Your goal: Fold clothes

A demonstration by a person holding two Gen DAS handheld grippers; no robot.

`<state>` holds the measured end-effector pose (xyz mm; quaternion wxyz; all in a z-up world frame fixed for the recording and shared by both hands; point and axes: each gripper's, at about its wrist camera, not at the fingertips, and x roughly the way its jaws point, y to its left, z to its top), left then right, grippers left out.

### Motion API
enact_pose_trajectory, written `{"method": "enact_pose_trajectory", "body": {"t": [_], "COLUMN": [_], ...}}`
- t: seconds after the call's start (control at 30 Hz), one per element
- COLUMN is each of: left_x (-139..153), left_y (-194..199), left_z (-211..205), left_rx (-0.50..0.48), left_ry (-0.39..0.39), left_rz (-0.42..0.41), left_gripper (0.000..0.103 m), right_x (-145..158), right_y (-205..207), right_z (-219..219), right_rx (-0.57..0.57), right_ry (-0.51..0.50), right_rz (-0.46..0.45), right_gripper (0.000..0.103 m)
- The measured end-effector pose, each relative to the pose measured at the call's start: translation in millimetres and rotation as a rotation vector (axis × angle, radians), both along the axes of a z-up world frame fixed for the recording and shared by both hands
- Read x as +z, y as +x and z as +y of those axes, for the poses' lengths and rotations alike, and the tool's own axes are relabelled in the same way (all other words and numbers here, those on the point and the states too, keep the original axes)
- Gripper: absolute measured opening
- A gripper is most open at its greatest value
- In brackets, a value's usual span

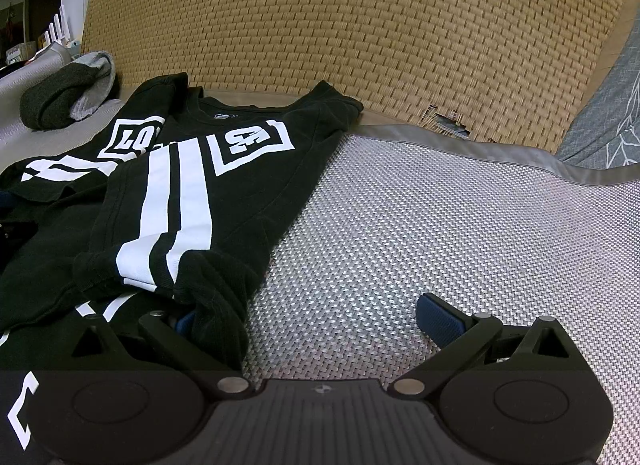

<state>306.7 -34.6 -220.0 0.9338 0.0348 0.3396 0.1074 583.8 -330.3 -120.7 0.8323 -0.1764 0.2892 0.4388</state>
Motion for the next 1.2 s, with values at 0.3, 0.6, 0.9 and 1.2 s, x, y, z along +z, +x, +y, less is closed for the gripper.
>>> {"method": "enact_pose_trajectory", "body": {"t": [0.3,0.6,0.9,1.2], "left_x": [1,3,3,7], "left_y": [0,4,5,3], "left_z": [-3,-4,-5,-11], "left_rx": [-0.039,-0.070,-0.072,-0.109], "left_ry": [0.058,0.092,0.093,0.157], "left_rz": [0.014,0.042,0.043,0.055], "left_gripper": [0.083,0.083,0.083,0.083], "right_x": [0,0,0,0], "right_y": [0,0,-1,-1], "right_z": [0,0,1,1], "right_rx": [0.000,0.000,-0.001,-0.001], "right_ry": [0.000,0.001,0.001,0.001], "right_rz": [0.000,-0.001,-0.001,-0.001], "right_gripper": [0.103,0.103,0.103,0.103]}}
